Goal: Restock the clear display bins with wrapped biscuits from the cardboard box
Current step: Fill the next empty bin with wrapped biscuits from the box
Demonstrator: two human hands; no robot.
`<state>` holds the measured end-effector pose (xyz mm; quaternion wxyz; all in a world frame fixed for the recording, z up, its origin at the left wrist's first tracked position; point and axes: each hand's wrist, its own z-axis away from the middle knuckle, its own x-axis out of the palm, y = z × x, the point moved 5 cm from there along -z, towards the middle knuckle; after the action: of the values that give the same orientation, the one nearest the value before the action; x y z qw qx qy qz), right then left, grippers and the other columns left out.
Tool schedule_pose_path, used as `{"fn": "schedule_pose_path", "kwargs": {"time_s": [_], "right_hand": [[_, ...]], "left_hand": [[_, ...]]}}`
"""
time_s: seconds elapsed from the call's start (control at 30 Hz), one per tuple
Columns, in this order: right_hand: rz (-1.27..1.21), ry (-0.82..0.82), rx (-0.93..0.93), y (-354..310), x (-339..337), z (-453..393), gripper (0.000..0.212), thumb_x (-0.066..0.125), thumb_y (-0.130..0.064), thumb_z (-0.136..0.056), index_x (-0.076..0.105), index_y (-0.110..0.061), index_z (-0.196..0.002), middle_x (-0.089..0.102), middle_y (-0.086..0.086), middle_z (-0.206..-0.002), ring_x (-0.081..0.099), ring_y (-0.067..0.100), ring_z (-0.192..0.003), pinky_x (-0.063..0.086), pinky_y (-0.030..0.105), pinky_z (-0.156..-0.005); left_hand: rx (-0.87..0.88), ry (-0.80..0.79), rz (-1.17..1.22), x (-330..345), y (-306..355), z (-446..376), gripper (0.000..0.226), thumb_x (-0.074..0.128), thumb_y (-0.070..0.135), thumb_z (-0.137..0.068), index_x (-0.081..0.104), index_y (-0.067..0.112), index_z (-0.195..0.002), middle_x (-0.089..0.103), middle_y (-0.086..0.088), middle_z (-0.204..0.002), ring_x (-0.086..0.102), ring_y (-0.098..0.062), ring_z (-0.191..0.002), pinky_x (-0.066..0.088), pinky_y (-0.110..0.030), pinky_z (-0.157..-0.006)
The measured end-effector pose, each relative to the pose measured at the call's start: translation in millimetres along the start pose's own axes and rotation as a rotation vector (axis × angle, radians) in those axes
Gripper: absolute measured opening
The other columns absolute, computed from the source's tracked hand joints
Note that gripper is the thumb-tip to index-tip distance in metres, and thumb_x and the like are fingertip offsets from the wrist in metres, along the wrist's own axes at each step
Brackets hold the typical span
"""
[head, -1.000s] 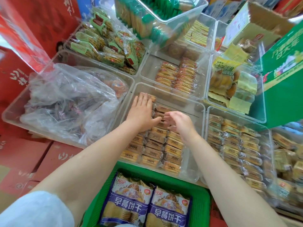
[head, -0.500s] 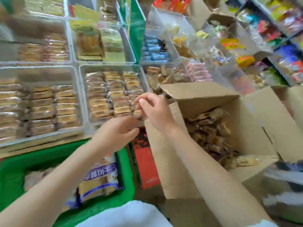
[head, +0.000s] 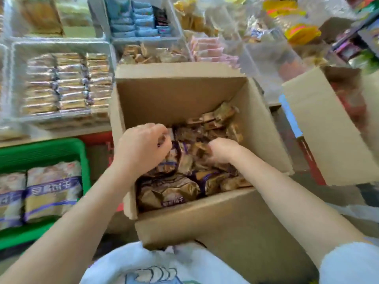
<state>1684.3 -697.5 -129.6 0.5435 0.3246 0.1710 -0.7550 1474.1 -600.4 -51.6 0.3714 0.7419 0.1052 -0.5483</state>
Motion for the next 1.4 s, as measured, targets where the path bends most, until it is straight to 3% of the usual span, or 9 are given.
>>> {"fn": "schedule_pose_path", "kwargs": {"time_s": [0.2,0.3,0.53,0.7,0.8,0.97,1.1,1.2,1.4], "right_hand": [[0.361,-0.073,-0.039,-11,37,-35,0.046,0.053,-0.012,-0.099,0.048,-0.011,-0.145,0.058,0.007,-0.134,0.059,0.025,-0.117,0.049,0.035,-0.083],[0.319,-0.116,-0.083,-12,26,-31,0.046,0.06,-0.019,-0.096,0.053,-0.01,-0.14,0.059,0.007,-0.124,0.061,0.024,-0.106,0.051,0.032,-0.078],[-0.939,0.049,-0.39,-15,-58,10,0.026,0.054,-0.026,-0.097,0.056,-0.016,-0.121,0.068,0.007,-0.1,0.06,0.016,-0.073,0.051,0.034,-0.066],[-1.416,-0.012,-0.696,-59,-97,44,0.032,0.054,-0.016,-0.101,0.053,-0.018,-0.133,0.07,0.012,-0.113,0.068,0.027,-0.091,0.055,0.038,-0.079],[-1.37,0.051,-0.773,-100,-116,55,0.039,0.058,-0.016,-0.099,0.052,-0.025,-0.136,0.07,0.01,-0.119,0.069,0.03,-0.098,0.053,0.046,-0.089],[-1.005,0.254,-0.76,-202,-152,57,0.032,0.067,-0.034,-0.093,0.057,-0.035,-0.124,0.072,0.0,-0.107,0.068,0.012,-0.095,0.054,0.029,-0.083],[-0.751,0.372,-0.73,-317,-178,44,0.028,0.072,-0.028,-0.092,0.067,-0.022,-0.12,0.068,-0.006,-0.099,0.062,0.007,-0.083,0.052,0.021,-0.076],[-0.547,0.391,-0.734,-409,-183,21,0.031,0.072,-0.032,-0.091,0.068,-0.024,-0.121,0.067,-0.006,-0.096,0.06,0.011,-0.083,0.052,0.034,-0.08],[-0.561,0.562,-0.617,-537,-194,-28,0.028,0.068,-0.031,-0.093,0.064,-0.021,-0.119,0.063,-0.001,-0.108,0.059,0.018,-0.098,0.05,0.035,-0.083]], "left_hand": [[-0.127,-0.075,-0.13,0,-8,1,0.029,0.054,0.042,-0.093,0.073,0.023,-0.104,0.07,0.005,-0.089,0.066,-0.019,-0.079,0.051,-0.031,-0.064],[-0.152,-0.08,-0.148,-1,-7,-1,0.028,0.055,0.044,-0.092,0.074,0.025,-0.102,0.069,0.007,-0.086,0.064,-0.016,-0.077,0.052,-0.03,-0.065],[-0.242,0.034,0.124,-7,-9,6,0.035,0.058,0.042,-0.093,0.065,0.028,-0.124,0.061,0.015,-0.105,0.057,0.003,-0.077,0.042,-0.014,-0.065],[-0.437,0.166,0.89,-30,-15,9,0.046,0.069,0.041,-0.093,0.051,0.032,-0.135,0.069,0.0,-0.111,0.072,-0.012,-0.091,0.061,-0.029,-0.07],[-0.446,0.238,1.022,-57,-43,20,0.038,0.073,0.03,-0.091,0.056,0.026,-0.125,0.074,-0.009,-0.1,0.075,-0.021,-0.082,0.059,-0.034,-0.065],[-0.456,0.155,1.138,-101,-143,53,0.062,0.084,0.028,-0.079,0.055,0.014,-0.132,0.071,-0.015,-0.11,0.072,-0.035,-0.096,0.061,-0.04,-0.077],[-0.434,0.146,1.129,-135,-243,87,0.056,0.079,0.024,-0.078,0.059,0.019,-0.129,0.07,-0.015,-0.112,0.071,-0.03,-0.101,0.06,-0.046,-0.087],[-0.502,0.188,1.048,-152,-322,116,0.045,0.076,0.01,-0.087,0.061,0.023,-0.127,0.072,-0.01,-0.111,0.072,-0.019,-0.099,0.059,-0.046,-0.09],[-0.683,0.199,0.183,-164,-475,183,0.065,0.063,0.02,-0.096,0.036,0.017,-0.154,0.032,-0.008,-0.161,0.029,-0.022,-0.148,0.029,-0.038,-0.118]]}}
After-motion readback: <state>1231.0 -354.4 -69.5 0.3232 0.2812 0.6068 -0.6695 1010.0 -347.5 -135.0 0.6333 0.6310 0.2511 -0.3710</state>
